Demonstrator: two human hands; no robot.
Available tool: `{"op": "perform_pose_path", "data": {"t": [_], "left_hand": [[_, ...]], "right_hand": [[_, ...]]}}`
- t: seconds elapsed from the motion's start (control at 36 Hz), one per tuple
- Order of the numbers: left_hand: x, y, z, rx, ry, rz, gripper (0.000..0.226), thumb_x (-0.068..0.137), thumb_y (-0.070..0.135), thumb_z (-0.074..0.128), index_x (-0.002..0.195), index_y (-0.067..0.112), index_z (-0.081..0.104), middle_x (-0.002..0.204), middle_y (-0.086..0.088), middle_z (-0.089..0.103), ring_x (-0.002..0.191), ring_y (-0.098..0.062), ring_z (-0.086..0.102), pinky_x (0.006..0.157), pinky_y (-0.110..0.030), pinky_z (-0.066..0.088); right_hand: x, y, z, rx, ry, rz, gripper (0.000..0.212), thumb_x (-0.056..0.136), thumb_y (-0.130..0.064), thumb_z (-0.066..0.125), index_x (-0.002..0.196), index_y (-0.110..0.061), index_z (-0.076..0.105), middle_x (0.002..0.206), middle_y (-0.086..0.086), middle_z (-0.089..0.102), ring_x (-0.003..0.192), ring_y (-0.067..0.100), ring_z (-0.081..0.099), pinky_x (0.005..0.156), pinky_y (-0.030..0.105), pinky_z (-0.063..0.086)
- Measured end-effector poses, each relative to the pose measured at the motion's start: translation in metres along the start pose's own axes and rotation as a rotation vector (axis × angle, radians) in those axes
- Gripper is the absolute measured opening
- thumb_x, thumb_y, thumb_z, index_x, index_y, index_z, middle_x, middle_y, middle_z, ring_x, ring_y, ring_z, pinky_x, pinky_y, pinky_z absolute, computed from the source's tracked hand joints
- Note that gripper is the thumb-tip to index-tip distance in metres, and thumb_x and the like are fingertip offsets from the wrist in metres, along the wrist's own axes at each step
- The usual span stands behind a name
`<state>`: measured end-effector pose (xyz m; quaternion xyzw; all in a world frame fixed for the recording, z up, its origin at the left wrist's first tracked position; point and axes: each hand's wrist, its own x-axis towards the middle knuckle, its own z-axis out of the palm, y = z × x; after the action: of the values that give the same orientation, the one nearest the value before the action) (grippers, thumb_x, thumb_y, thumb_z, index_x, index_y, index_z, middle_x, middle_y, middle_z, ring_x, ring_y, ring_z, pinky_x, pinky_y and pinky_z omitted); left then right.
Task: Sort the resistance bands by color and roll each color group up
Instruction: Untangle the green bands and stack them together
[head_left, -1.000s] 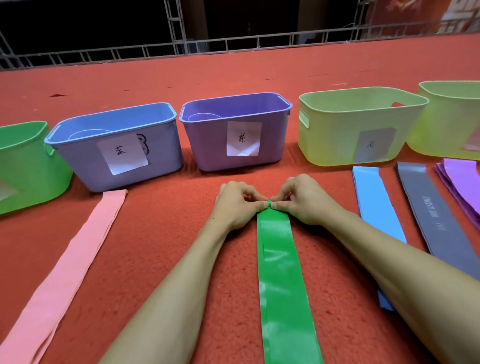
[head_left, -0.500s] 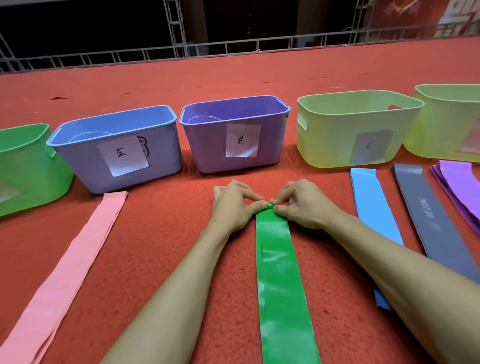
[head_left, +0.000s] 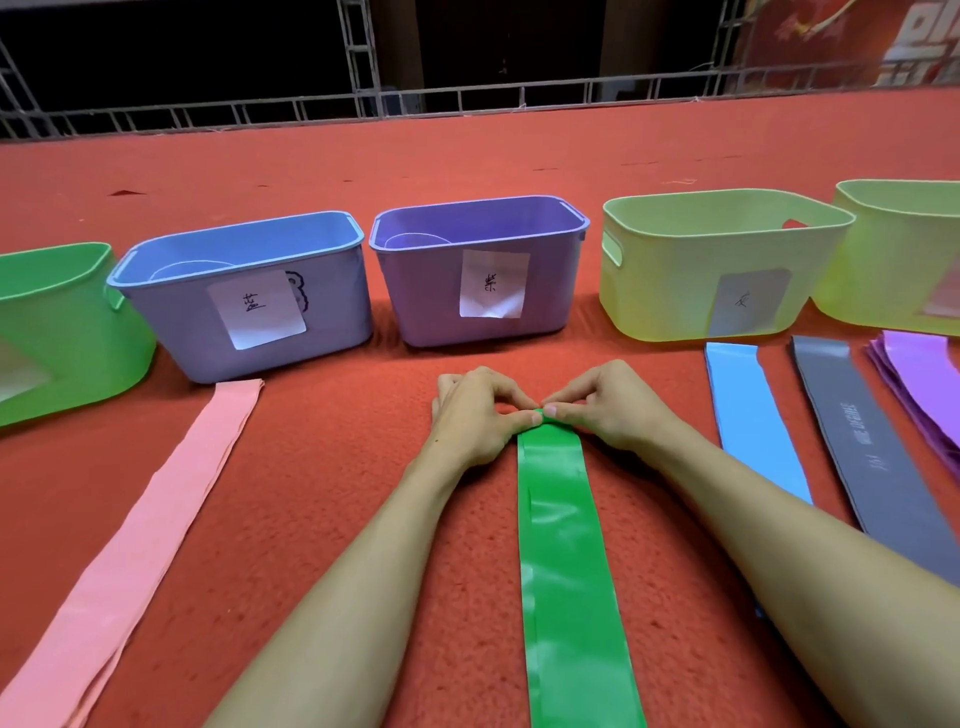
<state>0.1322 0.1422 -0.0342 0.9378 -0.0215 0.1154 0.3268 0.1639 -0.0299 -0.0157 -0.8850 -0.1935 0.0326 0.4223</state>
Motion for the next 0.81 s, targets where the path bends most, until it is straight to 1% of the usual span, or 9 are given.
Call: {"op": "perform_pose_path", "data": {"t": [0.17,0.31,0.36,0.42,0.53,0.58,0.64,0.69,0.81], "left_hand": [[-0.003,0.004,-0.004,-0.012,-0.014,-0.016,0.026,0.074,0.041,0.078,0.061,0.050,0.058,0.108,0.005,0.065,0.119,-0.024,0.042,0.105,-0.041,0.032],[-0.002,-0.001,-0.003,-0.040,-0.020,0.019,0.022,0.065,0.051,0.078,0.054,0.055,0.059,0.098,0.013,0.064,0.116,-0.024,0.050,0.105,-0.043,0.032],[-0.001,0.000,-0.003,-0.066,-0.017,0.003,0.011,0.053,0.067,0.066,0.053,0.058,0.061,0.092,0.021,0.061,0.114,-0.022,0.052,0.106,-0.043,0.033],[0.002,0.000,-0.002,-0.114,-0.013,-0.019,0.016,0.048,0.073,0.053,0.053,0.060,0.060,0.088,0.027,0.058,0.112,-0.022,0.055,0.104,-0.044,0.038],[0.003,-0.005,0.000,-0.112,0.007,-0.003,0.012,0.064,0.062,0.066,0.054,0.057,0.061,0.087,0.029,0.058,0.113,-0.024,0.054,0.103,-0.044,0.037],[0.003,-0.009,0.001,-0.083,0.013,0.016,0.019,0.075,0.046,0.074,0.060,0.051,0.064,0.093,0.023,0.058,0.117,-0.022,0.049,0.103,-0.033,0.030],[0.002,-0.007,0.000,-0.042,0.016,0.009,0.006,0.079,0.042,0.074,0.079,0.046,0.069,0.104,0.018,0.056,0.120,-0.019,0.043,0.094,-0.022,0.021],[0.002,-0.007,0.000,-0.005,-0.018,0.004,0.014,0.081,0.042,0.072,0.093,0.038,0.073,0.111,0.019,0.051,0.122,-0.018,0.040,0.093,-0.021,0.019],[0.004,-0.009,0.000,0.006,-0.053,0.032,0.005,0.080,0.043,0.072,0.084,0.046,0.071,0.110,0.024,0.052,0.121,-0.020,0.044,0.092,-0.024,0.019]], "right_hand": [[-0.006,-0.008,-0.002,-0.034,-0.024,-0.024,0.013,0.083,-0.015,0.074,0.094,-0.009,0.076,0.029,-0.022,0.039,0.038,-0.009,0.045,0.043,0.007,0.032],[-0.008,-0.009,-0.003,-0.028,-0.021,-0.035,0.009,0.082,-0.013,0.074,0.090,-0.010,0.076,0.029,-0.022,0.039,0.037,-0.009,0.045,0.042,0.007,0.031],[-0.007,-0.007,-0.001,-0.022,-0.015,-0.042,0.006,0.080,-0.014,0.076,0.085,-0.013,0.077,0.036,-0.021,0.047,0.040,-0.009,0.047,0.047,0.008,0.031],[-0.004,-0.003,0.001,-0.005,-0.005,-0.046,0.005,0.077,-0.014,0.079,0.082,-0.014,0.078,0.048,-0.021,0.056,0.045,-0.009,0.049,0.054,0.010,0.032],[-0.006,-0.003,-0.001,0.008,-0.029,-0.052,0.006,0.079,-0.009,0.076,0.085,-0.008,0.076,0.034,-0.024,0.044,0.040,-0.008,0.046,0.046,0.008,0.033],[-0.006,-0.002,-0.001,0.016,-0.027,-0.058,0.006,0.079,-0.009,0.076,0.085,-0.008,0.076,0.035,-0.024,0.045,0.040,-0.009,0.046,0.046,0.007,0.032],[-0.005,0.000,0.000,0.019,-0.021,-0.057,0.006,0.077,-0.011,0.078,0.083,-0.009,0.077,0.043,-0.021,0.053,0.043,-0.010,0.047,0.049,0.007,0.033],[-0.003,0.002,0.002,0.019,-0.020,-0.047,0.007,0.075,-0.013,0.080,0.083,-0.012,0.078,0.062,-0.016,0.062,0.050,-0.011,0.050,0.054,0.007,0.034],[-0.005,0.003,0.000,0.045,-0.021,-0.049,0.010,0.074,-0.013,0.081,0.084,-0.012,0.078,0.071,-0.010,0.065,0.056,-0.010,0.051,0.058,0.005,0.035]]}}
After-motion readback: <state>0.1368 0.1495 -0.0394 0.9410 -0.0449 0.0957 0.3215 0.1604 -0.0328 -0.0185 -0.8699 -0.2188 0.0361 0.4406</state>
